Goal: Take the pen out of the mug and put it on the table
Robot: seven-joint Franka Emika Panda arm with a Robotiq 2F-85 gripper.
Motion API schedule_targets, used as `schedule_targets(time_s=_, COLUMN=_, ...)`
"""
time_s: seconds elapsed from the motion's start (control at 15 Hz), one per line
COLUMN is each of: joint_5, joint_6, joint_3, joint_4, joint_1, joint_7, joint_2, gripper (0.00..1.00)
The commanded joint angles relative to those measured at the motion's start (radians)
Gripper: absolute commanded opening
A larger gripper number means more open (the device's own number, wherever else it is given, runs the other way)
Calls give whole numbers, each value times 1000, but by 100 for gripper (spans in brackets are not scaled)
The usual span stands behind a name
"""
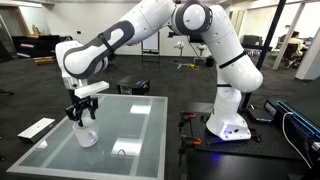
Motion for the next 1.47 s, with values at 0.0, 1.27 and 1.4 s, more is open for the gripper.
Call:
schedule_targets(time_s=0.0, joint_5=23, joint_6=-29, joint_3=-12, joint_4=52, joint_1=14, joint_7=-25, joint_2=31, gripper=61)
schedule_targets(time_s=1.27, joint_5=25, joint_6=-32, joint_3=-12, joint_4=87, joint_1=20, joint_7=-22, joint_2=55, gripper=20)
schedule_targets(time_s=1.4, joint_5=25, joint_6=-35, joint_3=-12, joint_4=88, joint_1=20, joint_7=-21, joint_2=55, gripper=20)
